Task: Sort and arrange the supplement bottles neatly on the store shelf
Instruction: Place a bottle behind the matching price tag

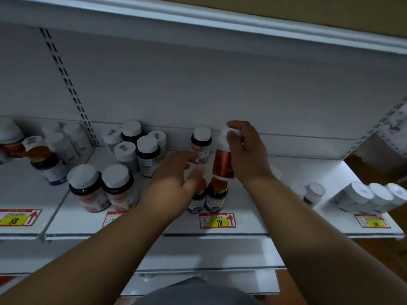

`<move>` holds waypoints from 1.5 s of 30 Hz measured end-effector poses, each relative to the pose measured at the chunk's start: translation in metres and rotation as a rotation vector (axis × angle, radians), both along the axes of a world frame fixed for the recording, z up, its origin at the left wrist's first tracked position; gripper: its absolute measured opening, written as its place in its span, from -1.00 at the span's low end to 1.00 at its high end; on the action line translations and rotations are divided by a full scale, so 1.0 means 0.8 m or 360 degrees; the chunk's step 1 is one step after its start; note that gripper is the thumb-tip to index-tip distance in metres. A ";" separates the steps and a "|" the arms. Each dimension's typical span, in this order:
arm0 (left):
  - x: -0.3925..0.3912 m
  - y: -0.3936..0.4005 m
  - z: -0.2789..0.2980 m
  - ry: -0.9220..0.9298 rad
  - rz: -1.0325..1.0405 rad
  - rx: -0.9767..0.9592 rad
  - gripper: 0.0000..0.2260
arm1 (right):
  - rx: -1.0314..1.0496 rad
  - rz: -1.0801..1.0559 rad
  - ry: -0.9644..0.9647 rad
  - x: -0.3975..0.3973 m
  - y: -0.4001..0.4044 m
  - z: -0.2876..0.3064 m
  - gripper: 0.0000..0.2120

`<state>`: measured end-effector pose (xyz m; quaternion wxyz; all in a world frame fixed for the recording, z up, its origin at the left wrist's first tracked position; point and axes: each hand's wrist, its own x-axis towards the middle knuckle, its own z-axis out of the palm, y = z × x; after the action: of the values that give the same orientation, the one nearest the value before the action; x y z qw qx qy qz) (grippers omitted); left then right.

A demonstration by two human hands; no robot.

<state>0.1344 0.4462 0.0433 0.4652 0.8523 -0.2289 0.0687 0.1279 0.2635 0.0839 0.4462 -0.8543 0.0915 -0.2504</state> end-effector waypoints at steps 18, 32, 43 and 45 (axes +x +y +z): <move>-0.120 0.220 0.004 0.0082 0.0324 -0.0291 -0.57 | 0.0919 0.0821 0.0207 -0.074 0.265 0.009 -0.86; -0.092 0.504 -0.023 0.0184 0.0758 -0.0038 -0.51 | 0.0502 0.1048 0.0217 -0.001 0.564 -0.007 -0.82; 0.049 0.669 -0.006 -0.0011 0.0629 0.0192 -0.82 | 0.0145 0.0490 0.0318 0.113 0.679 -0.021 -0.76; 0.072 0.669 -0.010 -0.0108 0.0563 0.0224 -0.83 | -0.0073 0.0480 0.0279 0.130 0.681 -0.028 -0.72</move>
<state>0.1923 0.9812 0.0357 0.3771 0.9069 -0.0954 0.1620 0.2321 0.8084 0.0615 0.4493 -0.8869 -0.0047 -0.1072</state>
